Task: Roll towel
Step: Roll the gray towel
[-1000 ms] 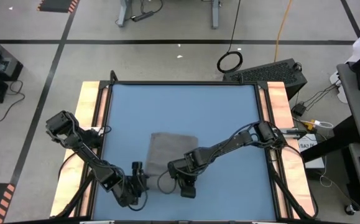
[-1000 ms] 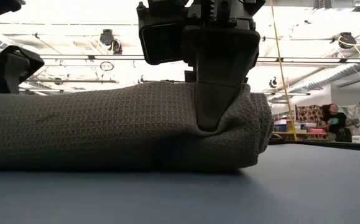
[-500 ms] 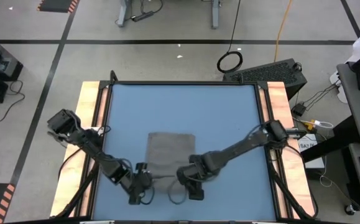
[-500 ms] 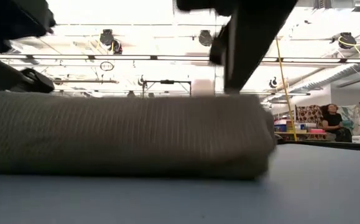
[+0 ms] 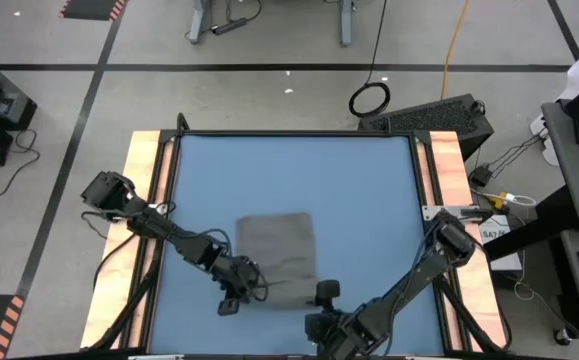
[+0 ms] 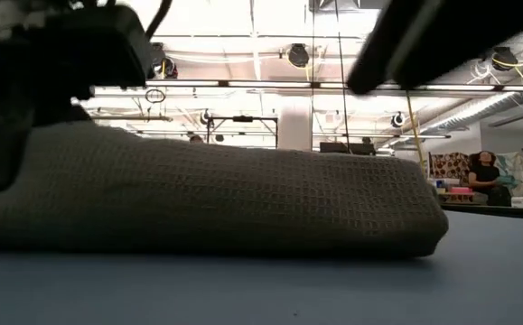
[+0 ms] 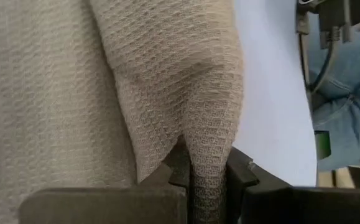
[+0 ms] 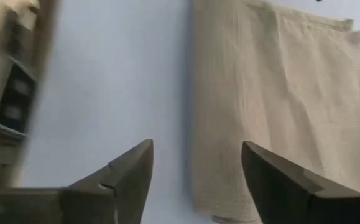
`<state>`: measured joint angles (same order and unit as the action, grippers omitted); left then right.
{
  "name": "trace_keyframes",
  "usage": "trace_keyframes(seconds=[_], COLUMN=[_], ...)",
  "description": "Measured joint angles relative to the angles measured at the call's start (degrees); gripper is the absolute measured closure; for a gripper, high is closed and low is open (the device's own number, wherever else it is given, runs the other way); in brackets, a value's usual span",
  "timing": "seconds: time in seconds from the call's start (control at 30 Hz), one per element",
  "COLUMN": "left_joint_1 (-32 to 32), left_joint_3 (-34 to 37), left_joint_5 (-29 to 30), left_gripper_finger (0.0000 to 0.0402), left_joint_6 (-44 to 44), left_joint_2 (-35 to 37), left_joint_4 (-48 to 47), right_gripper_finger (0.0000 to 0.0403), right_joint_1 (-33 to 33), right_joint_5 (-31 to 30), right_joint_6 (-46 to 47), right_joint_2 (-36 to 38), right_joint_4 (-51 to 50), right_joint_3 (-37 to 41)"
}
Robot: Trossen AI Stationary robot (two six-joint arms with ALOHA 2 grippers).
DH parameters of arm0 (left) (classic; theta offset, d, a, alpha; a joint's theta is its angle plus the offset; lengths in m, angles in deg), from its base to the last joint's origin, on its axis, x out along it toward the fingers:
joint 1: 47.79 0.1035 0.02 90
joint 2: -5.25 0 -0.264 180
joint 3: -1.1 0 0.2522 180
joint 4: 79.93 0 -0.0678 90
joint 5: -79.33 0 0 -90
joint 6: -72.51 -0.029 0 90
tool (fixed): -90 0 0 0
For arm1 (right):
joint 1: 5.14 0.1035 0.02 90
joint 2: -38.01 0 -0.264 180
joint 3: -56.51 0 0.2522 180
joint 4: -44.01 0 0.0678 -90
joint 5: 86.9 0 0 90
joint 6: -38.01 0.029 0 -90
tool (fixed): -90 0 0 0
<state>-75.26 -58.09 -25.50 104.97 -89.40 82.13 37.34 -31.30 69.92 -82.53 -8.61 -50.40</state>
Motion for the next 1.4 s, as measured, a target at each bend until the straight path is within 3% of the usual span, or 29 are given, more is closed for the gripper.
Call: trace_keyframes(seconds=[0.1, 0.33, 0.6, 0.9, 1.0, 1.13, 1.27, 1.4], left_joint_1=[0.81, 0.92, 1.22, 1.25, 1.25, 0.98, -0.05, -0.04], left_joint_3=[2.03, 9.66, 11.54, 11.67, 11.70, 11.77, 11.83, 11.83], left_joint_5=[-1.10, -4.14, -5.26, -5.25, -5.10, -3.29, 0.90, 1.36], left_gripper_finger=[0.0364, 0.0364, 0.0353, 0.0349, 0.0349, 0.0347, 0.0324, 0.0269], left_joint_6=[1.44, 7.99, 9.11, 7.55, 7.55, 7.14, 5.72, 5.71], left_joint_2=[0.00, 0.00, 0.11, 0.03, 0.00, -0.03, -0.13, 0.61], left_joint_4=[1.67, 16.14, 16.71, 17.22, 17.39, 18.69, 20.84, 20.73], right_gripper_finger=[0.0145, 0.0112, 0.0110, 0.0103, 0.0121, 0.0175, 0.0254, 0.0346], right_joint_1=[0.31, -1.48, -4.44, -8.23, -10.96, -14.10, -15.96, -17.00], right_joint_5=[-2.65, -6.58, -5.99, 4.56, 13.18, 22.39, 28.05, 31.76], right_joint_6=[0.00, 0.14, -2.22, -3.42, -3.41, -2.57, -4.13, -5.37], right_joint_2=[-3.11, -7.19, -7.27, -6.92, -6.65, -6.57, -6.59, -6.70], right_joint_4=[-1.79, -4.85, -4.70, -4.53, -4.33, -3.96, -3.71, -2.91], right_joint_3=[-0.01, 0.03, 0.03, -0.02, -0.15, -0.23, -0.20, -0.08])
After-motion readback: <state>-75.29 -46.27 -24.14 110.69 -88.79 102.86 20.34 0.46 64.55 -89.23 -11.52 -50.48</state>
